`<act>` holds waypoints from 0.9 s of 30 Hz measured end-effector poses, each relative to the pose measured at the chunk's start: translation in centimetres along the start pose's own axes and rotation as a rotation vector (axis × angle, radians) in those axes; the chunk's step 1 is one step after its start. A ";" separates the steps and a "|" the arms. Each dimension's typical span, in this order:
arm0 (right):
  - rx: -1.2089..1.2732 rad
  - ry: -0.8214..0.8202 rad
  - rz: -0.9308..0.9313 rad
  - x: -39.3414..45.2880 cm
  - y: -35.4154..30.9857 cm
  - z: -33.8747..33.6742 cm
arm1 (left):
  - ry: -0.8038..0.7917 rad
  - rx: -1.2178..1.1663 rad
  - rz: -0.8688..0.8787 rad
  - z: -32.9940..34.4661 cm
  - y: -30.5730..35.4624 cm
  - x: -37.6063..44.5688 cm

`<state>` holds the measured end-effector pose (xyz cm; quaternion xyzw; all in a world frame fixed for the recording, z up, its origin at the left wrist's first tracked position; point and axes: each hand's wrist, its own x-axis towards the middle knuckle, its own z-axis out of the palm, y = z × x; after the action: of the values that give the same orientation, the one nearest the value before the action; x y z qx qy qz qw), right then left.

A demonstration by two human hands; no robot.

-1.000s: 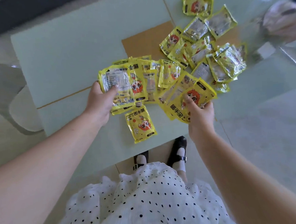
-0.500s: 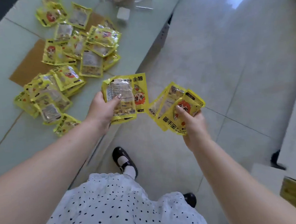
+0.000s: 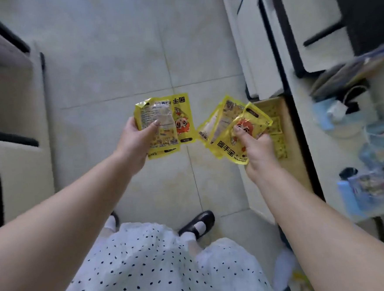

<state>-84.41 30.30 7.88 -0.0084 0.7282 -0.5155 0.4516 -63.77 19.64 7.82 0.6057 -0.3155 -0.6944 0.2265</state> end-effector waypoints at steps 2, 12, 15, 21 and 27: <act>0.052 0.102 0.038 0.5 0.2 -6.3 | -0.053 0.064 -0.027 5.7 -1.4 -0.8; 0.362 0.452 0.253 -0.1 6.9 -26.8 | -0.303 0.494 -0.064 26.4 -8.0 -2.1; 0.420 0.521 0.291 0.8 9.7 -28.7 | -0.356 0.652 -0.063 29.9 -10.1 -0.4; 0.575 0.600 0.297 5.9 15.2 -29.6 | -0.439 0.943 -0.044 35.7 -14.8 6.5; 0.662 0.628 0.289 15.2 20.9 -29.8 | -0.618 1.189 0.028 40.6 -20.5 16.1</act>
<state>-103.82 54.99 -15.97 0.3932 0.6199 -0.6292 0.2554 -105.01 29.39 -15.28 0.3965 -0.7026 -0.5410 -0.2376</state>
